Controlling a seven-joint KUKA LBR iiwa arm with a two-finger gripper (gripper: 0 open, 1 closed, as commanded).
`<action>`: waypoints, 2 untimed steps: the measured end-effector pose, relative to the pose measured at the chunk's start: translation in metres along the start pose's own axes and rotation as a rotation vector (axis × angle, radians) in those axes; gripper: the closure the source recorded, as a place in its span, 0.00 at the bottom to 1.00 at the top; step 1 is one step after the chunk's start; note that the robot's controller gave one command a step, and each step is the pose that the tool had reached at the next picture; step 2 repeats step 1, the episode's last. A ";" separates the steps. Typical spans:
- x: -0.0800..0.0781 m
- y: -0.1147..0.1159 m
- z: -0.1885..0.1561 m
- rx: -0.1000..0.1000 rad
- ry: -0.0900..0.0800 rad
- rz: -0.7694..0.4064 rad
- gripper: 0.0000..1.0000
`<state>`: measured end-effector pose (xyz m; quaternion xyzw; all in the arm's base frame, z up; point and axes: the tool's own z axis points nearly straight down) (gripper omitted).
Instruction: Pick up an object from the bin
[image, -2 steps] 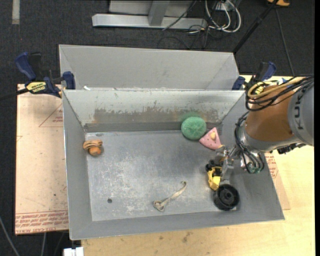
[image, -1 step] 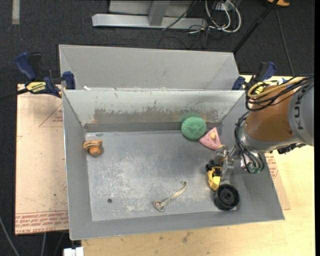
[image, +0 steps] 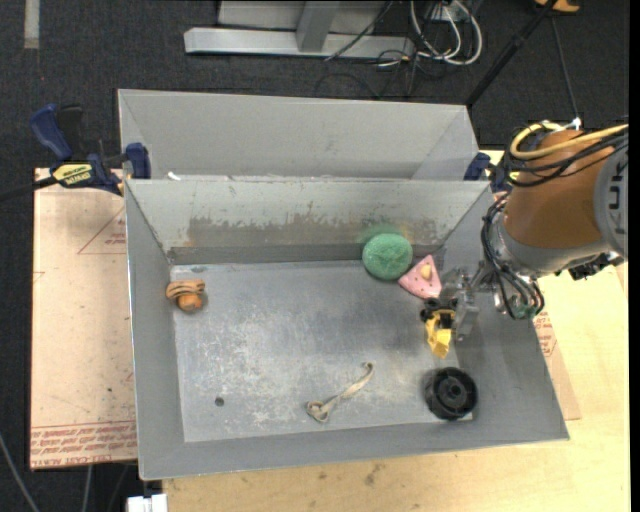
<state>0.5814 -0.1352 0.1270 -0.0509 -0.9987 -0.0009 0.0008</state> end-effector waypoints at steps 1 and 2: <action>0.019 -0.010 -0.046 0.000 -0.004 -0.001 1.00; 0.019 -0.010 -0.046 0.000 -0.004 -0.001 1.00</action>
Offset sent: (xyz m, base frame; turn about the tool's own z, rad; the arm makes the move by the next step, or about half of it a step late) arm 0.0295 -0.0098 0.2318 -0.0155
